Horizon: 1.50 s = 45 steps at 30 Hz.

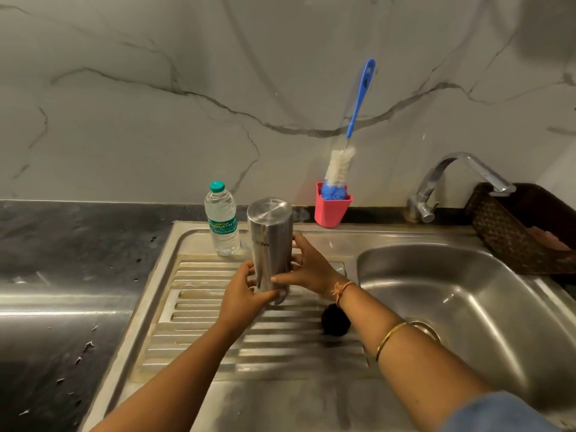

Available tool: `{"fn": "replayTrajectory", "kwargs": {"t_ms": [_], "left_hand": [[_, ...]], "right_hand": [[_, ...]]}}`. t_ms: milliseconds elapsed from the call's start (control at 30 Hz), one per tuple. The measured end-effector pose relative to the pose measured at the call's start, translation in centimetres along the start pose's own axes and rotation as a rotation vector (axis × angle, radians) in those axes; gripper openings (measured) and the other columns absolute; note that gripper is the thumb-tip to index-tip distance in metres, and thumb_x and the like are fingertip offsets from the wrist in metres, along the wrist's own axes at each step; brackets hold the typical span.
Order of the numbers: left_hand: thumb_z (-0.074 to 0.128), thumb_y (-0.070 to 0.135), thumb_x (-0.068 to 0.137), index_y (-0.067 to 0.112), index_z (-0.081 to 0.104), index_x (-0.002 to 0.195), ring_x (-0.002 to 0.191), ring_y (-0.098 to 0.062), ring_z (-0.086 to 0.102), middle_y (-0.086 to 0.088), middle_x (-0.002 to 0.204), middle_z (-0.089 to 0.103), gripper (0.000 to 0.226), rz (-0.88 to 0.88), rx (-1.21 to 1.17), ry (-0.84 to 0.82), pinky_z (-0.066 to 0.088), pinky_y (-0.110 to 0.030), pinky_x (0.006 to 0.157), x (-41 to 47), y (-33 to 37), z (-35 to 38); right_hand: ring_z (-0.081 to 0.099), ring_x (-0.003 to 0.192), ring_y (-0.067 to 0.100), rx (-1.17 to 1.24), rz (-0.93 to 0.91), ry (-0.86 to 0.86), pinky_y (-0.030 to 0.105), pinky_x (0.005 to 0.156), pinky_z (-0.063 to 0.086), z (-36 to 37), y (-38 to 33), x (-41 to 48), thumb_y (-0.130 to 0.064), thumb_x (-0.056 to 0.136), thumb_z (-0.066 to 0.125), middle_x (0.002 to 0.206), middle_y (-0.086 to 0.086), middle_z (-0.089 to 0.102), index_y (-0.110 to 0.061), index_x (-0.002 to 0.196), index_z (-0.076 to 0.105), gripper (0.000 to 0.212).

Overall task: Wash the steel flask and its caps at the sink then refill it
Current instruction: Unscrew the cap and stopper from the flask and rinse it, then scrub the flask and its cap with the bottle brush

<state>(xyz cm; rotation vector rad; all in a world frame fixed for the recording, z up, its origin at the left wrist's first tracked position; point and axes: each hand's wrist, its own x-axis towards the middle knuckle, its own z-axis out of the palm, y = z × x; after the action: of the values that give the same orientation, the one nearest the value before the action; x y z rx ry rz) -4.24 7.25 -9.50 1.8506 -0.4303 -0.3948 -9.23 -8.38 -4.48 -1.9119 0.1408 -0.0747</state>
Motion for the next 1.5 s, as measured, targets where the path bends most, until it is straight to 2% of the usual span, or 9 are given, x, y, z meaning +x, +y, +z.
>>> {"fn": "replayTrajectory", "kwargs": {"t_ms": [233,367,533,733,867,1000,1200,1333,1500], "left_hand": [[0.086,0.052,0.054,0.035,0.047,0.121,0.095,-0.004,0.060,0.015,0.111,0.059,0.079,0.022,0.120,0.180,0.054,-0.027,0.075,-0.7,-0.8,1.1],[0.083,0.055,0.058,0.035,0.043,0.122,0.094,-0.007,0.057,0.013,0.114,0.053,0.079,0.030,0.250,0.224,0.053,-0.032,0.074,-1.0,-0.5,1.6],[0.078,0.057,0.063,0.034,0.040,0.123,0.097,-0.012,0.058,0.009,0.118,0.051,0.075,0.004,0.309,0.224,0.054,-0.040,0.076,-1.3,-0.4,2.0],[0.081,0.052,0.062,0.027,0.041,0.129,0.109,-0.020,0.056,0.002,0.125,0.052,0.082,-0.014,0.298,0.147,0.049,-0.034,0.080,-1.4,-0.3,2.0],[0.081,0.056,0.062,0.014,0.026,0.146,0.130,-0.028,0.041,-0.010,0.143,0.041,0.108,-0.092,0.400,0.158,0.042,-0.040,0.102,-2.2,-1.2,1.7],[0.069,0.054,0.078,0.010,0.013,0.150,0.139,-0.028,0.027,-0.011,0.151,0.027,0.101,-0.110,0.536,0.116,0.027,-0.037,0.111,-4.9,-2.1,2.0],[0.056,0.062,0.083,0.019,0.026,0.147,0.138,-0.021,0.026,-0.005,0.151,0.028,0.083,0.031,0.735,-0.038,0.023,-0.032,0.113,-8.5,-3.5,3.5],[0.044,0.069,0.085,0.027,0.020,0.149,0.146,-0.023,0.008,-0.002,0.158,0.013,0.080,0.106,0.992,-0.290,0.010,-0.038,0.117,-9.3,-3.0,5.2],[0.044,0.076,0.079,0.028,0.009,0.152,0.147,-0.027,-0.005,-0.004,0.160,-0.003,0.095,-0.014,1.050,-0.315,0.001,-0.053,0.116,-9.2,-2.1,7.0]], "right_hand": [[0.049,0.122,0.025,0.013,0.043,-0.098,0.038,0.099,0.047,-0.5,1.2,0.9,0.005,0.074,0.072,0.133,0.011,0.048,-0.010,0.139,0.034,0.076],[0.046,0.123,0.022,0.015,0.041,-0.155,0.029,0.097,0.048,-0.8,1.3,0.7,0.007,0.078,0.068,0.133,0.006,0.047,-0.014,0.140,0.032,0.075],[0.047,0.121,0.023,0.013,0.036,-0.141,0.031,0.097,0.048,-0.5,1.3,0.3,0.012,0.078,0.065,0.133,0.010,0.046,-0.011,0.140,0.030,0.075],[0.027,0.138,0.021,-0.050,0.044,-0.154,0.039,0.113,0.029,-0.3,1.0,0.1,0.007,0.076,0.068,0.150,0.007,0.028,-0.018,0.149,0.008,0.098],[0.016,0.144,0.024,-0.031,0.115,-0.120,0.044,0.114,0.026,-1.0,1.0,-0.7,0.003,0.075,0.071,0.156,0.008,0.015,-0.027,0.150,-0.003,0.109],[0.024,0.141,0.028,0.015,0.191,-0.055,0.034,0.106,0.034,-2.1,0.1,-2.7,0.004,0.081,0.064,0.152,0.014,0.026,-0.025,0.149,0.012,0.091],[0.050,0.123,0.024,-0.082,0.146,0.200,0.034,0.099,0.046,-4.3,-0.8,-5.5,0.007,0.086,0.054,0.128,0.011,0.055,-0.015,0.124,0.054,0.044],[0.058,0.103,0.019,-0.460,0.112,0.378,0.024,0.084,0.048,-7.3,-0.8,-6.7,0.000,0.088,0.051,0.116,0.009,0.060,-0.009,0.111,0.063,0.027],[0.055,0.108,0.028,-0.837,0.064,0.413,0.035,0.096,0.043,-13.1,-1.7,-5.4,-0.003,0.087,0.048,0.119,0.015,0.056,-0.005,0.116,0.062,0.032]]}}
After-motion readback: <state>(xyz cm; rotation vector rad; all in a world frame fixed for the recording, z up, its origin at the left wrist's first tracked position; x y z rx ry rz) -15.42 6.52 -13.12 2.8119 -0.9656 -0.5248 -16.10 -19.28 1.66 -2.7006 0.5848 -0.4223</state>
